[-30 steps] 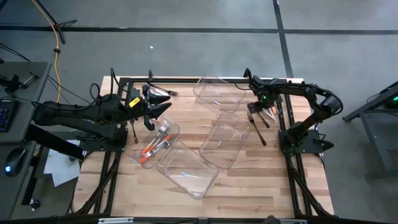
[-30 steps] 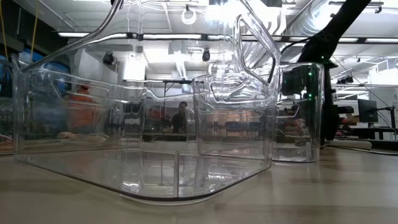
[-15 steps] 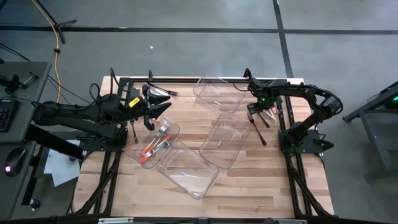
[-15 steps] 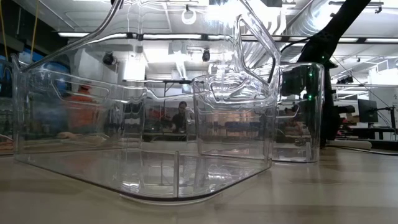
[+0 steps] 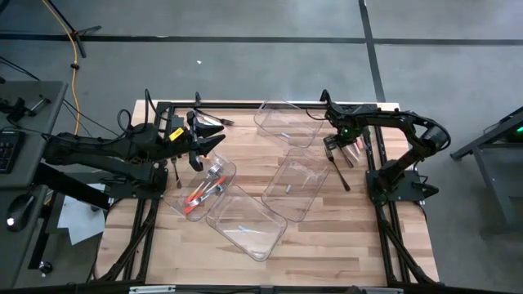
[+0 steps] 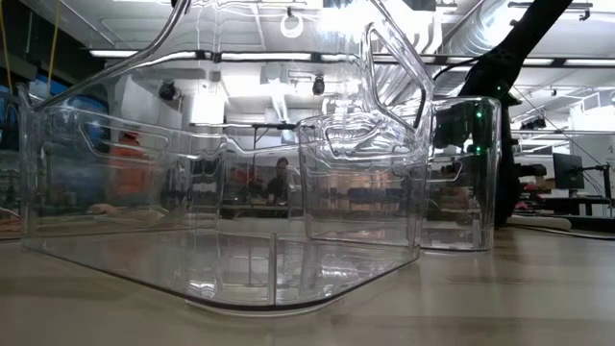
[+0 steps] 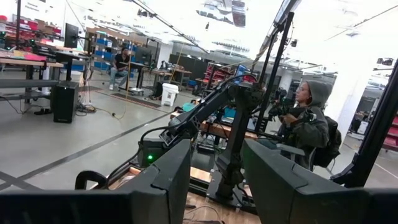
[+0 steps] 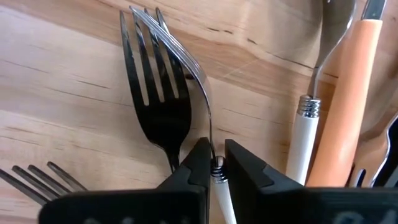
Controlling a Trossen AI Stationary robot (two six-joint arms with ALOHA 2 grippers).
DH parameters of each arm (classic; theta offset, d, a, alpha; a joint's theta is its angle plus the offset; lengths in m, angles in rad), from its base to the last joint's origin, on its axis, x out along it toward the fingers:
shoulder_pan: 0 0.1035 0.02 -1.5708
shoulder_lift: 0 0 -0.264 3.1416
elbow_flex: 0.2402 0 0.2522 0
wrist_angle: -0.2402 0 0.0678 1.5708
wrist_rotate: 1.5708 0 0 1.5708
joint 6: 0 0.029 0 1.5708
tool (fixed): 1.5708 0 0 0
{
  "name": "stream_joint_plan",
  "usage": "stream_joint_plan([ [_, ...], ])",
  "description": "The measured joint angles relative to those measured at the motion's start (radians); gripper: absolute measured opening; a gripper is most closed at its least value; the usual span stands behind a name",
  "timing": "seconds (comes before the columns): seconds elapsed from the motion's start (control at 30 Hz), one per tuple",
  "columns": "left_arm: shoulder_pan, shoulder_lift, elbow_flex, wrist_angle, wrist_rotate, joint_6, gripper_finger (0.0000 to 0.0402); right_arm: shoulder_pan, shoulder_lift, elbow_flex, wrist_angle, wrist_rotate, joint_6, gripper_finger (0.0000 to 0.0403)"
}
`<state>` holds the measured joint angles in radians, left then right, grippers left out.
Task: Sort silverware by color (type)
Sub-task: Put the white fork into the bottom transparent bin
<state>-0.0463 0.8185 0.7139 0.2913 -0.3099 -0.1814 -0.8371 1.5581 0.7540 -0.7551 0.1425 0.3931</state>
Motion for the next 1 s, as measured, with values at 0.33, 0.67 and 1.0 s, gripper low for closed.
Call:
stream_joint_plan([
  [0.33,0.0,0.0,0.0,0.0,0.0,0.0,0.0136,-0.003,-0.063,0.0,-0.031,0.034,0.002,0.0008],
  [0.67,0.0,0.0,0.0,0.0,0.0,0.001,0.0136,-0.014,-0.216,0.065,-0.084,0.049,-0.01,0.0007],
  [1.0,0.0,0.0,0.0,0.0,0.0,0.001,0.0136,-0.012,-0.297,0.151,-0.174,0.066,-0.035,0.0007],
])
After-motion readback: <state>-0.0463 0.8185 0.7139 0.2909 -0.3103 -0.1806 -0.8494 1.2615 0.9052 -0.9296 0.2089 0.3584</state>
